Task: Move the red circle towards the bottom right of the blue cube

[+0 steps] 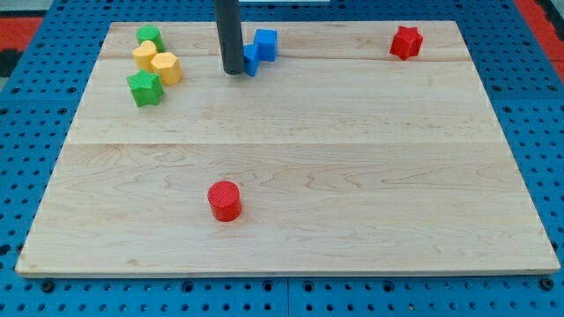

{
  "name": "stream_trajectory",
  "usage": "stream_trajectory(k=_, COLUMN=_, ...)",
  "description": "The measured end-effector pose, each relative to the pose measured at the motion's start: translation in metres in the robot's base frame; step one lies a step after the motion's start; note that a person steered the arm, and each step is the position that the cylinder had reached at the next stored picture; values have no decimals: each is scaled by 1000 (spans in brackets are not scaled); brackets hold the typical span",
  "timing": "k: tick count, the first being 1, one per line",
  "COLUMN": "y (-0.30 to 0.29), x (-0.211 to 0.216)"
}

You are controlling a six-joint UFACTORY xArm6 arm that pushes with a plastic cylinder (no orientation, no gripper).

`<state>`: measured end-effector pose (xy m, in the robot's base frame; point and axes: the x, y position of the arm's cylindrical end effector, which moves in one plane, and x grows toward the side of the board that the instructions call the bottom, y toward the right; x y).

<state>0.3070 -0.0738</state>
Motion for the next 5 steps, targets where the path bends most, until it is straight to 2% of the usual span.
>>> stream_trajectory(k=2, y=49, x=147)
stream_trajectory(k=3, y=39, x=227)
stream_trajectory(k=4, y=-23, x=277)
stream_trajectory(k=5, y=-55, x=244)
